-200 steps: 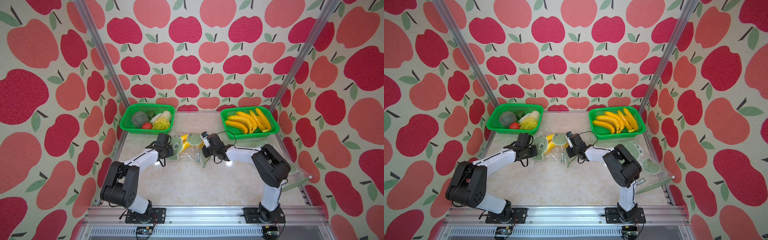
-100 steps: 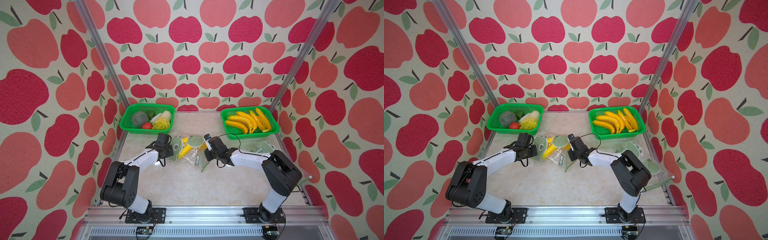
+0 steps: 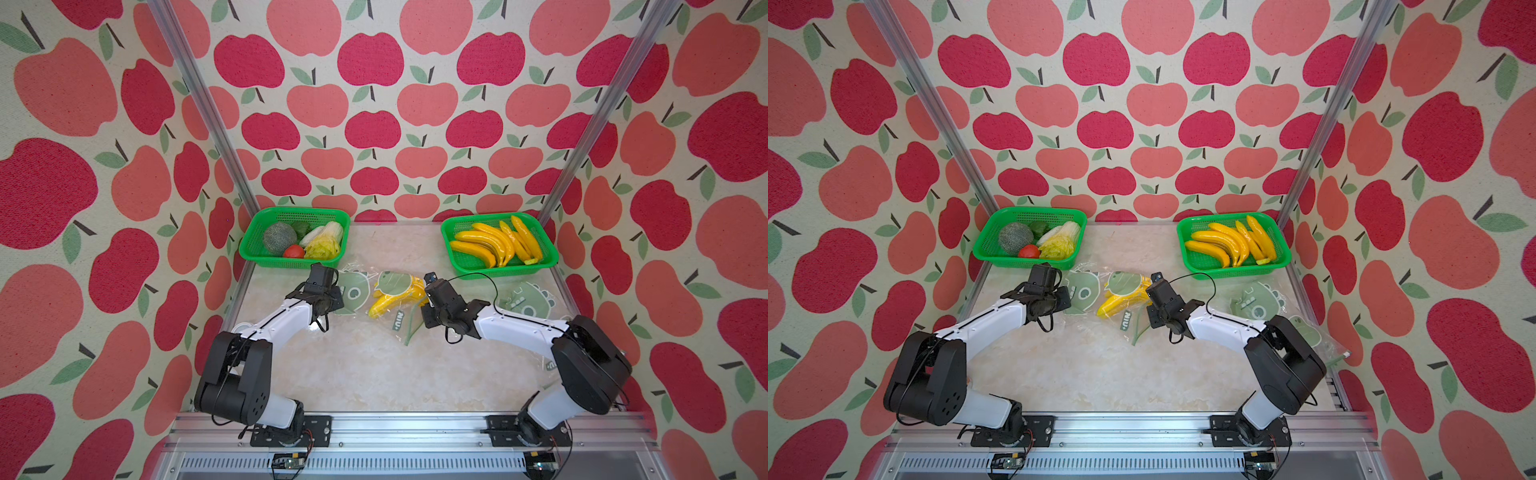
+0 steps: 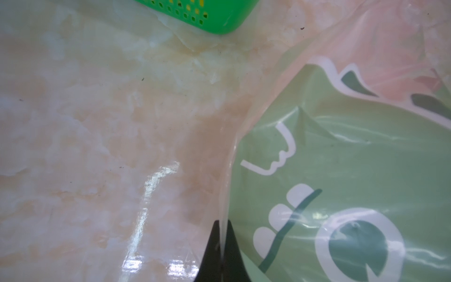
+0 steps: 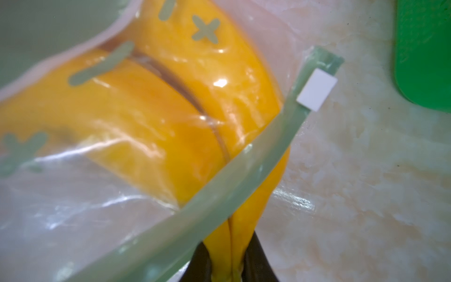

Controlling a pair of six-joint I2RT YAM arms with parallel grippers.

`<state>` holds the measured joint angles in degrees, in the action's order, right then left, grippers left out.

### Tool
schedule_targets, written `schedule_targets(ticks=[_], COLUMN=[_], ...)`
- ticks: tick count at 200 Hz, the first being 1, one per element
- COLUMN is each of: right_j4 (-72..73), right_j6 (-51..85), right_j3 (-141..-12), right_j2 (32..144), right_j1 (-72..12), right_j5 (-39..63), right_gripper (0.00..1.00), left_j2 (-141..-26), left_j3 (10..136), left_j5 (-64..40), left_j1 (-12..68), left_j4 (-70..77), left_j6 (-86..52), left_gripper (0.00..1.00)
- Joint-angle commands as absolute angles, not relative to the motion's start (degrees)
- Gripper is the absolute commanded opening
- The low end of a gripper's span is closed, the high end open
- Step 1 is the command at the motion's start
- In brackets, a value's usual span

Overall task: Open the zip-top bag and take out the banana
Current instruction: Pick up the banana from the zipper food storage bag.

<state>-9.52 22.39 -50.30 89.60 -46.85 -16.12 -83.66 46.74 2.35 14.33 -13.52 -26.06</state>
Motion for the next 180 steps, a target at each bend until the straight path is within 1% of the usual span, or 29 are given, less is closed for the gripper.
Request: schedule_targets(ticks=[1,46,82,112,137,180], right_j4=[-13.9,-14.2,-17.7,-20.4,-21.4,-23.5], right_j6=[27.1,28.1,30.2,31.7,30.7,27.8], right_j3=[-49.0,-46.6,-45.9,-44.1,-43.4,-47.2], right_j2=[86.8,84.1,80.9,75.3,68.9,63.5], right_j1=[-46.1,-46.2,-45.1,-41.6,-38.3,-30.8], right_j5=[-20.3,-20.0,-24.0,-26.8,-26.8,-25.3], right_gripper=[0.13,0.12,0.11,0.1,0.1,0.1], left_j2=[-82.7,-83.0,-83.1,-83.1,-83.5,-84.1], left_j3=[45.4,45.6,45.8,45.6,45.5,45.6], left_j5=[4.7,4.2,4.2,4.0,3.7,3.3], left_j1=[13.1,12.8,12.4,12.1,12.2,12.1], left_j4=[-15.0,-14.9,-15.3,-15.2,-14.9,-14.7], left_j6=[-26.6,-27.0,-26.9,-26.9,-26.9,-27.0], left_gripper=[0.0,0.0,0.0,0.0,0.0,0.0])
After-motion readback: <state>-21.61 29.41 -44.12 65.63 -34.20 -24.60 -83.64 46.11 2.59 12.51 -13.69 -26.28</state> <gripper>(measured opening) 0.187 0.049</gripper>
